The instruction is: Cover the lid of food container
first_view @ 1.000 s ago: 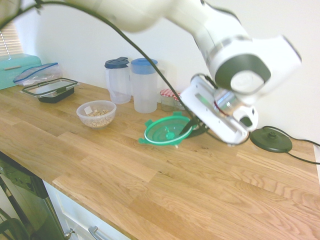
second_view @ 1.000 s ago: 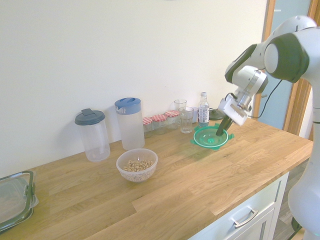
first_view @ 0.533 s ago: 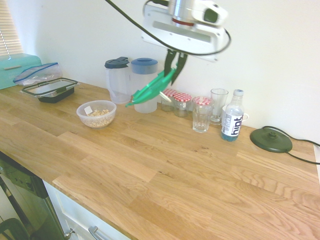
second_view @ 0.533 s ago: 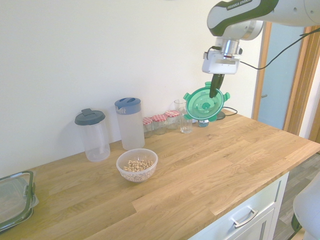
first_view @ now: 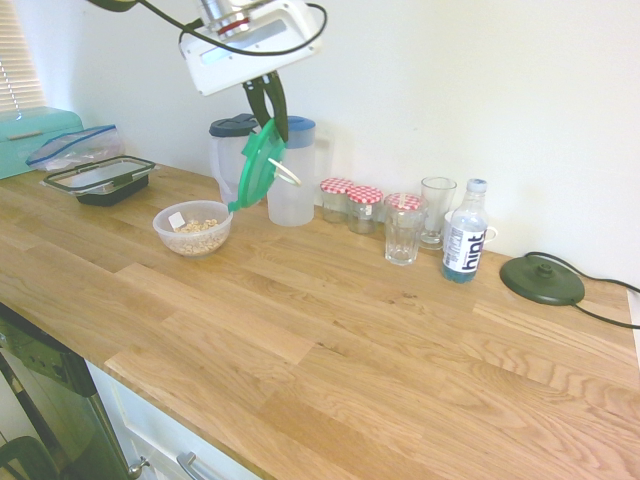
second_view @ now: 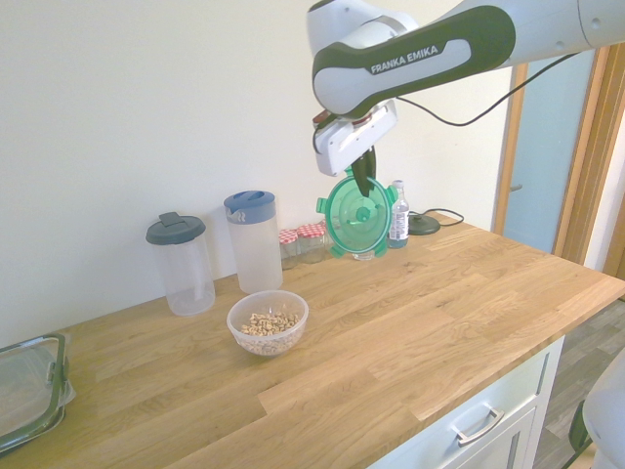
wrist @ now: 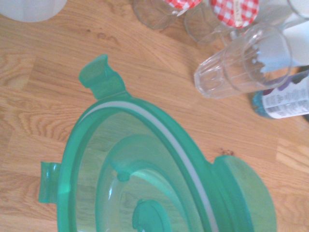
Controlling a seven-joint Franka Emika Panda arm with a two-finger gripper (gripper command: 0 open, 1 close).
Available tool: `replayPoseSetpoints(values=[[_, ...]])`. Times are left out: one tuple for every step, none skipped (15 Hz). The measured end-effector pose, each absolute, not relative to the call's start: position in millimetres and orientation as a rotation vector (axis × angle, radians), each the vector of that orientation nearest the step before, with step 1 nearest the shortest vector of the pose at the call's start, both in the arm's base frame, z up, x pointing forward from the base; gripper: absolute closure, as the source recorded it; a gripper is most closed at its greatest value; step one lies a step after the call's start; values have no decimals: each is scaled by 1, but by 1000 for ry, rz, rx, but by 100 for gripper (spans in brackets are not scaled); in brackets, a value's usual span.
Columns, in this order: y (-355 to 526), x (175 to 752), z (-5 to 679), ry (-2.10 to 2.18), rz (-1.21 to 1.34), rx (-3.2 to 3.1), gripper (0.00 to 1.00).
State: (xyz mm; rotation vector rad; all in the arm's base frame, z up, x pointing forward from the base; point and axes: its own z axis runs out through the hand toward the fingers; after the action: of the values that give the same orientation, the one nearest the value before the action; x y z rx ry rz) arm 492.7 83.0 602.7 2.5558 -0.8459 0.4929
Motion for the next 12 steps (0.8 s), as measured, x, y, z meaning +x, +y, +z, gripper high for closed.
replayPoseSetpoints(values=[[108,487,601,-834,540,2491,100],[131,482,596,-829,582,2423,100],[152,477,588,-830,616,2354,100],[170,471,578,-835,641,2283,100],[188,465,569,-843,657,2207,100],[203,459,562,-853,667,2132,100],[217,455,556,-866,672,2061,100],[229,454,550,-879,670,1994,100],[239,455,543,-890,662,1923,100],[247,460,536,-895,653,1857,100],[256,464,529,-892,641,1791,100],[268,469,522,-877,628,1740,100]])
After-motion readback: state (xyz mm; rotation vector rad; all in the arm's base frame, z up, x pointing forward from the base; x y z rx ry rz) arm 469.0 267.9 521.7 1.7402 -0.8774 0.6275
